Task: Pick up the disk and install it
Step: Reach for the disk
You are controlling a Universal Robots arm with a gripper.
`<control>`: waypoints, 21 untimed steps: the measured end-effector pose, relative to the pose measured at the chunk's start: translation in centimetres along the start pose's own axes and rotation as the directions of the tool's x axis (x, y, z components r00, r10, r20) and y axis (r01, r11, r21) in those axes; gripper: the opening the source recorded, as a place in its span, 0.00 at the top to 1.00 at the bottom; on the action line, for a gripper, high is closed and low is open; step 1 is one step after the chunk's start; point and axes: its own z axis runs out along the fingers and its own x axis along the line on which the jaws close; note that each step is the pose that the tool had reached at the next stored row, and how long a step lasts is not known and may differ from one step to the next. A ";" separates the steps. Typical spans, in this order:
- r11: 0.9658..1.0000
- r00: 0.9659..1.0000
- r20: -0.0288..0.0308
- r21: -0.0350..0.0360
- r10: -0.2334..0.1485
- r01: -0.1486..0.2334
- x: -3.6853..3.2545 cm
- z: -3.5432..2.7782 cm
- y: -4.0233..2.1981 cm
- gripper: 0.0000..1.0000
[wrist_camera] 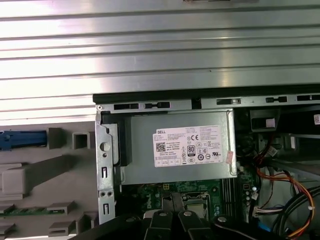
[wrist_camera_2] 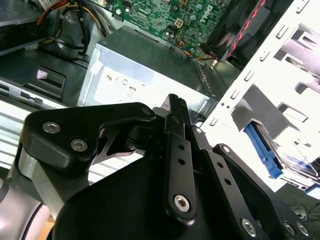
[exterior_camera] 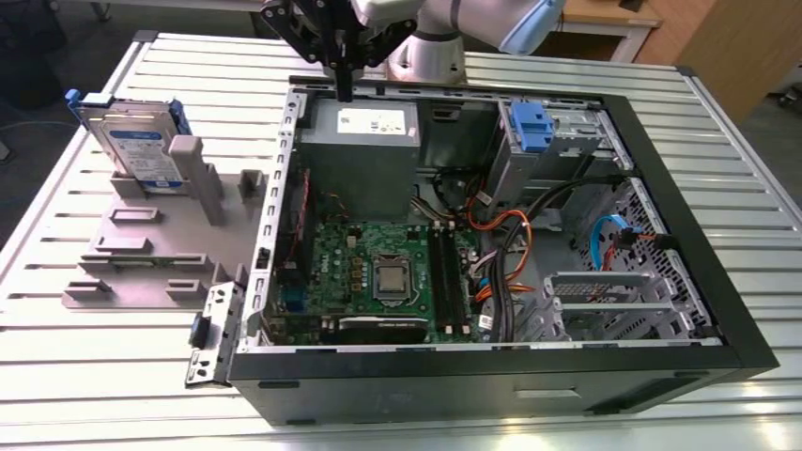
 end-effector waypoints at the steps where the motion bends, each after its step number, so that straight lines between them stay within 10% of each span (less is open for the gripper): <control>1: 1.000 1.000 0.000 0.000 0.000 0.000 0.12 0.00 -0.01 0.89; 21: 1.000 1.000 0.000 0.000 0.000 0.000 1.30 0.09 0.23 0.89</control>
